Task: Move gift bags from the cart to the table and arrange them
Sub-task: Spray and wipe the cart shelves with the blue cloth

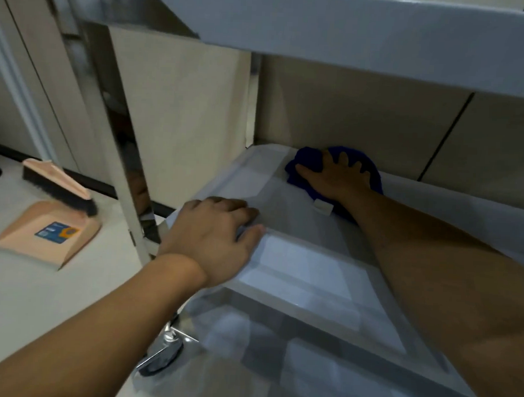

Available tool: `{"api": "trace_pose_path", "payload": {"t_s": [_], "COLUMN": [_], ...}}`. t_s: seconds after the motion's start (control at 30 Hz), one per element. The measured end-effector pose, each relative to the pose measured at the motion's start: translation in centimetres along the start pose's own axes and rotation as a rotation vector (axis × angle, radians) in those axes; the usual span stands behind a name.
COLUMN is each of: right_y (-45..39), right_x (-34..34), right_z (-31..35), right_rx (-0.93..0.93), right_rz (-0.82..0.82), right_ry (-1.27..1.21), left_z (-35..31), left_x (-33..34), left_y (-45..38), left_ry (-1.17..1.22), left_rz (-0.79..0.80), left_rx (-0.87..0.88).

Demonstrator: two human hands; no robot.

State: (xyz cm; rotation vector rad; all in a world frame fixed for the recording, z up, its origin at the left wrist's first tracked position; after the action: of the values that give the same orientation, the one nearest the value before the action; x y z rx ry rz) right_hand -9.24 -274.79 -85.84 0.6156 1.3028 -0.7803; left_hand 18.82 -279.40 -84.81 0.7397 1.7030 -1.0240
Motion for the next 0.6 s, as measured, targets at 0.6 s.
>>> {"api": "trace_pose_path", "payload": {"t_s": [0.6], "right_y": [4.7], "right_x": [2.6], "right_z": [15.7], "right_rx": [-0.294], "right_rz": [0.024], "right_ry": [-0.060], "left_z": [1.4], "left_x": [-0.9], "left_y": [0.3], "left_ry": [0.110], "left_rz": [-0.102], "left_rx": [-0.059]}}
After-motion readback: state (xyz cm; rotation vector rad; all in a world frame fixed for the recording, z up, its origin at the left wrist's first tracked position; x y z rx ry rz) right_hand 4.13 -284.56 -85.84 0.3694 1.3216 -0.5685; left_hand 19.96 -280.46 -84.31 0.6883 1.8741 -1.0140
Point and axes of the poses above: each hand's wrist, its own y-axis away from the middle knuckle, its own x-axis out of the palm, z = x × y, the point moved 9 cm from there along -y, towards the middle knuckle, and after that the axes turned 2 degrees about -z, right-handed, at the moved point
